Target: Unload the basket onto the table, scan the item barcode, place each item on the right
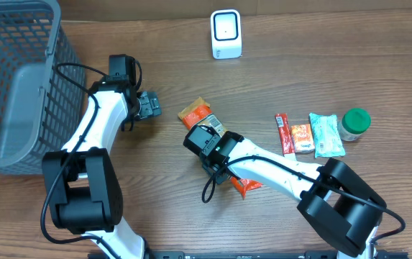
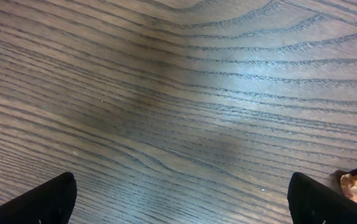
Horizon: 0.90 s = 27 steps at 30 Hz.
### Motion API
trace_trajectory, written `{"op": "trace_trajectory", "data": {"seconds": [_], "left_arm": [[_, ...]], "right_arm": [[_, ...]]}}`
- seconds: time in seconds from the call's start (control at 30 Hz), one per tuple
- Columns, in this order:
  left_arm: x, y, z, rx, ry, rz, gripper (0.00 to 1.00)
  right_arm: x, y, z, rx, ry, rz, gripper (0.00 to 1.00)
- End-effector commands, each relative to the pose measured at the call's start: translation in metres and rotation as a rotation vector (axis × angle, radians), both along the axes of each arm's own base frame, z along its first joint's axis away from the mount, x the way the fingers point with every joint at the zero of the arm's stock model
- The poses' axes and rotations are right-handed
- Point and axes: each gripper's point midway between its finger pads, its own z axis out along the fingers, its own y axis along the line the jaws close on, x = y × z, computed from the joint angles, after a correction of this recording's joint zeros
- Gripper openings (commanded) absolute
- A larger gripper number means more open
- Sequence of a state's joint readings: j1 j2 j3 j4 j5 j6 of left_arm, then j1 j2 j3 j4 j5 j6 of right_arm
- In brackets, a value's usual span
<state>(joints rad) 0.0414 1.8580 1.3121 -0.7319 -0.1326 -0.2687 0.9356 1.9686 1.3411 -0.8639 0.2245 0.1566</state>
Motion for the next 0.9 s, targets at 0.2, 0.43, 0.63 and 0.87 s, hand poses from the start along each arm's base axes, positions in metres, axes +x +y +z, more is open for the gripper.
{"op": "trace_trajectory", "data": {"seconds": [0.2,0.43,0.63,0.87], "left_arm": [[0.007,0.004,0.012,0.016,-0.034,-0.002,1.00],[0.007,0.004,0.012,0.016,-0.034,-0.002,1.00],[0.007,0.004,0.012,0.016,-0.034,-0.002,1.00],[0.007,0.004,0.012,0.016,-0.034,-0.002,1.00]], "right_arm": [[0.006,-0.002,-0.015,-0.040,0.001,-0.002,0.67],[0.009,-0.004,-0.014,-0.044,-0.018,-0.039,0.61],[0.012,-0.008,-0.012,-0.064,-0.038,-0.039,0.54],[0.020,-0.002,0.016,-0.036,-0.079,-0.042,0.61]]}}
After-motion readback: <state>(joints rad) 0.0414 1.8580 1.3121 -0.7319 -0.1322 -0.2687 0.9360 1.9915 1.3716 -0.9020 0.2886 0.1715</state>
